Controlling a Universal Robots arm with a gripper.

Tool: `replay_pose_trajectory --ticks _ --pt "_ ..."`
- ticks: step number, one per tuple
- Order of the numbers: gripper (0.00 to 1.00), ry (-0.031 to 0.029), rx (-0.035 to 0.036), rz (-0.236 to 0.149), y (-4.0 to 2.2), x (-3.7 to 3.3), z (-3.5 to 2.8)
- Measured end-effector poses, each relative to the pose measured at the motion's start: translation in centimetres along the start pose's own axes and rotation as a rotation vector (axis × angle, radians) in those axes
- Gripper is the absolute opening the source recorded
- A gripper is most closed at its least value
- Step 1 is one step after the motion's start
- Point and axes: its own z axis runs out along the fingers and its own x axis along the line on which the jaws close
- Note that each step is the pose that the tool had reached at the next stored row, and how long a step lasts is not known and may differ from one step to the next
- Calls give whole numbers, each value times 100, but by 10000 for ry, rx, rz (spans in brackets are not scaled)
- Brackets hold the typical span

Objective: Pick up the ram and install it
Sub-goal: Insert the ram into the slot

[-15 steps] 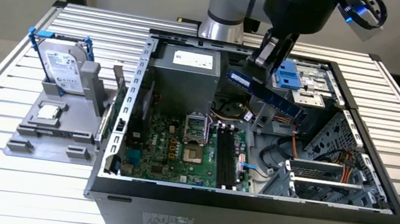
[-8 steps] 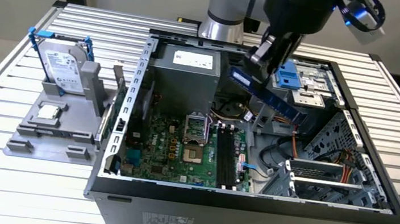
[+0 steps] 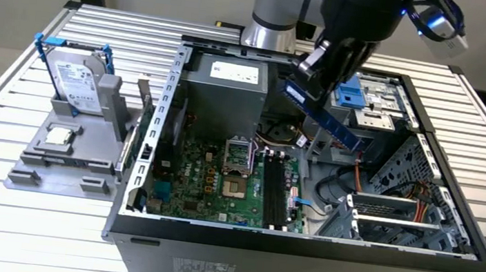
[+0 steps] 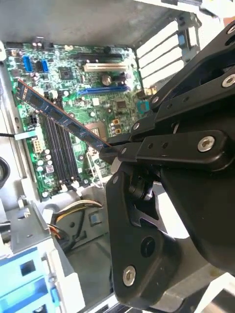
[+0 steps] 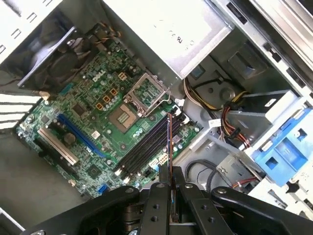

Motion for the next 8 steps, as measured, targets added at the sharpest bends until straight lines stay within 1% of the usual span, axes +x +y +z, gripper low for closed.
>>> replay_pose_trajectory --ticks 8 --pt "0 -39 34 1348 0 0 1"
